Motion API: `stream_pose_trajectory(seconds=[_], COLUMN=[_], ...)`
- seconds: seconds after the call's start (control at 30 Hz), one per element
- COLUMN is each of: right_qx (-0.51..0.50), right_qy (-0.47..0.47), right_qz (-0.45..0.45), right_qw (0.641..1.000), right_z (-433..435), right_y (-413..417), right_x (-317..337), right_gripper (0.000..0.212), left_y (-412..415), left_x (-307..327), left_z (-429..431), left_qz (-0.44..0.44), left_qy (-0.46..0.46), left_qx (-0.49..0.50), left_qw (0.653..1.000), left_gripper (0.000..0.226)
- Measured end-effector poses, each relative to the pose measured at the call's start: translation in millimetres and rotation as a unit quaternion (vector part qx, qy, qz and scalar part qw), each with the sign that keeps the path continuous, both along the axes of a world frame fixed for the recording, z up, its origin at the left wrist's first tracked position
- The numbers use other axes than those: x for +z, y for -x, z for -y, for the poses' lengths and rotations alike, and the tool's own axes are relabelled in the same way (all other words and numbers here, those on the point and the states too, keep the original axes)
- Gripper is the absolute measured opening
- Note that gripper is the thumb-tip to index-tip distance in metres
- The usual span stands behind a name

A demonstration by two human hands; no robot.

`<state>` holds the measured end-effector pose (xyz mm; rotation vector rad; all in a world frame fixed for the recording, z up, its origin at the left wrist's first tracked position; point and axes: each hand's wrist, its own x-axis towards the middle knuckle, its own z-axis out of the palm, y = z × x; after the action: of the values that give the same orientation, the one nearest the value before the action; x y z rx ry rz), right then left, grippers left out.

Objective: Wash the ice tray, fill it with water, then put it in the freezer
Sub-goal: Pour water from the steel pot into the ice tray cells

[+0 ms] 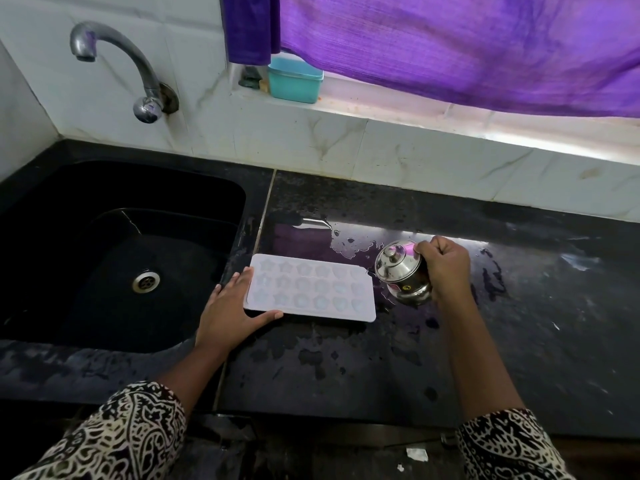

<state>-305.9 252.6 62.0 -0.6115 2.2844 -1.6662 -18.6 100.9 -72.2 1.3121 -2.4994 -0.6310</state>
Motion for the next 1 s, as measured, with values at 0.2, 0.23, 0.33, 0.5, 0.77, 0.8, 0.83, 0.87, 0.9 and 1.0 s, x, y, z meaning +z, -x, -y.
stream_pose_trajectory(seconds=[0.2,0.23,0.33,0.5,0.77,0.8,0.83,0.87,0.9,1.0], right_qx=[-0.001,0.0,0.003,0.006,0.012,0.012,0.011,0.009,0.008,0.005], right_qy=[-0.003,-0.004,-0.004,0.005,0.022,0.022,0.022,0.022,0.021,0.021], right_qz=[0.004,0.004,0.004,0.01,0.014,0.014,0.015,0.016,0.017,0.023], right_qw=[1.0,1.0,1.0,1.0,1.0,1.0,1.0,1.0,1.0,0.999], right_z=[-0.8,-0.7,-1.3,-1.7,-1.4,-1.5,-1.5,-1.2,-0.8,0.3], right_y=[0.1,0.0,0.4,-0.8,-3.7,-3.7,-3.7,-3.7,-3.7,-3.7], right_x=[0.6,0.8,1.1,5.4,10.3,10.4,10.4,10.2,10.0,9.4], right_gripper=[0.031,0.031,0.03,0.035,0.038,0.038,0.038,0.038,0.037,0.036], left_y=[0.2,0.1,-0.1,-0.3,-0.1,-0.1,-0.3,-0.4,-0.4,-0.4], left_x=[0.2,0.3,1.0,0.7,1.4,1.1,0.9,0.6,0.3,0.3], left_z=[0.1,0.0,-1.1,-0.9,-1.4,-1.2,-1.0,-0.8,-0.6,-0.6], left_qz=[-0.004,-0.005,-0.007,-0.012,-0.013,-0.014,-0.014,-0.012,-0.01,-0.01], left_qy=[-0.001,0.0,0.001,-0.002,-0.005,-0.006,-0.006,-0.005,-0.005,-0.005], left_qx=[0.001,0.001,0.001,0.003,0.003,0.003,0.003,0.003,0.002,0.001], left_qw=[1.0,1.0,1.0,1.0,1.0,1.0,1.0,1.0,1.0,1.0], left_gripper=[0.129,0.129,0.125,0.119,0.119,0.119,0.12,0.12,0.12,0.124])
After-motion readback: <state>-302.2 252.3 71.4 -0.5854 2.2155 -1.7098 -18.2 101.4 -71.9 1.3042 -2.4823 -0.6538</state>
